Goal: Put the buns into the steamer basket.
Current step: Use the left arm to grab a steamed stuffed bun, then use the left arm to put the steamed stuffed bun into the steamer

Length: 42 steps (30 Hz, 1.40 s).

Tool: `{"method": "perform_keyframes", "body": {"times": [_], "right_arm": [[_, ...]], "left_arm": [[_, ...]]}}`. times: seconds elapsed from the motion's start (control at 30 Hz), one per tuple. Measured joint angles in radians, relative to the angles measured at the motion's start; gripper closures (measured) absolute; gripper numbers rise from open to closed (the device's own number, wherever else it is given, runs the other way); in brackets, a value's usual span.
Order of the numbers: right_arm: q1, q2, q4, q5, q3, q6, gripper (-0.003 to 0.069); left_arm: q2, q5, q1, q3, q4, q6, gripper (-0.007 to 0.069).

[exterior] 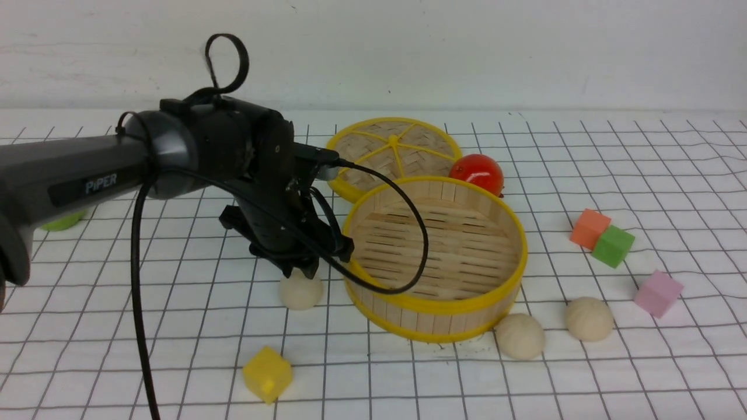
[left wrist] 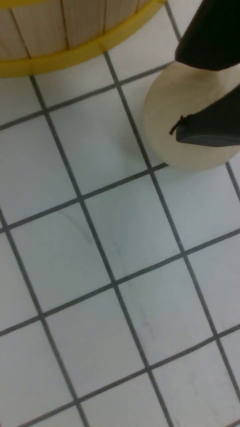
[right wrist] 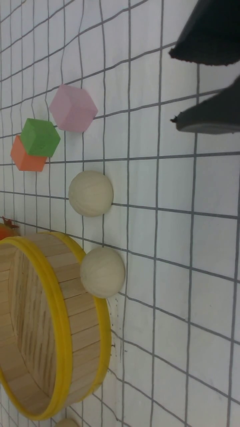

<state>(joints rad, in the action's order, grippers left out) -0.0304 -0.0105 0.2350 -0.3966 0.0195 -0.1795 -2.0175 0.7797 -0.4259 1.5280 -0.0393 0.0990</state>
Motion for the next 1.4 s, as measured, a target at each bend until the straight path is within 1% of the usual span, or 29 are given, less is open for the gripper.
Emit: {"method": "perform_keyframes", "body": {"times": [0.4,0.53,0.57,0.6,0.67,0.7,0.77,0.9,1.0,1.1,1.13,1.2,1.23,1.27,1.4], "right_arm": [[0.000,0.000,0.000,0.000,0.000,0.000,0.0420],[0.000,0.000,0.000,0.000,0.000,0.000,0.0420],[0.000,0.000,0.000,0.000,0.000,0.000,0.0420],[0.000,0.000,0.000,0.000,0.000,0.000,0.0420],[0.000,0.000,0.000,0.000,0.000,0.000,0.0420],[0.000,0.000,0.000,0.000,0.000,0.000,0.0420],[0.000,0.000,0.000,0.000,0.000,0.000,0.0420],[0.000,0.000,0.000,0.000,0.000,0.000,0.0420],[0.000,0.000,0.000,0.000,0.000,0.000,0.0420],[0.000,0.000,0.000,0.000,0.000,0.000,0.0420],[0.000,0.000,0.000,0.000,0.000,0.000,0.0420],[0.000,0.000,0.000,0.000,0.000,0.000,0.0420],[0.000,0.000,0.000,0.000,0.000,0.000,0.0420],[0.000,0.000,0.000,0.000,0.000,0.000,0.0420],[0.000,0.000,0.000,0.000,0.000,0.000,0.0420]], "left_arm": [[-0.015,-0.001,0.000,0.005,-0.006,0.000,0.0384],[-0.015,0.008,0.000,0.006,-0.001,0.000,0.0414],[-0.015,0.012,0.000,0.006,0.002,0.000,0.0465],[-0.015,0.012,0.000,0.006,0.002,0.000,0.0472],[-0.015,0.018,0.000,0.006,0.006,0.000,0.0570],[-0.015,0.019,0.000,0.006,0.006,0.000,0.0602],[-0.015,0.019,0.000,0.006,0.006,0.000,0.0638],[-0.011,0.031,-0.001,0.010,0.006,0.000,0.0638],[0.012,0.073,-0.013,0.027,0.006,0.000,0.0638],[0.053,0.108,-0.041,0.061,0.012,0.000,0.0638],[0.081,0.119,-0.071,0.101,0.020,0.000,0.0638],[0.095,0.122,-0.099,0.146,0.032,-0.001,0.0638],[0.100,0.120,-0.130,0.205,0.060,-0.014,0.0638],[0.096,0.118,-0.141,0.229,0.073,-0.022,0.0638],[0.027,0.083,-0.161,0.305,0.141,-0.041,0.0638]]}}
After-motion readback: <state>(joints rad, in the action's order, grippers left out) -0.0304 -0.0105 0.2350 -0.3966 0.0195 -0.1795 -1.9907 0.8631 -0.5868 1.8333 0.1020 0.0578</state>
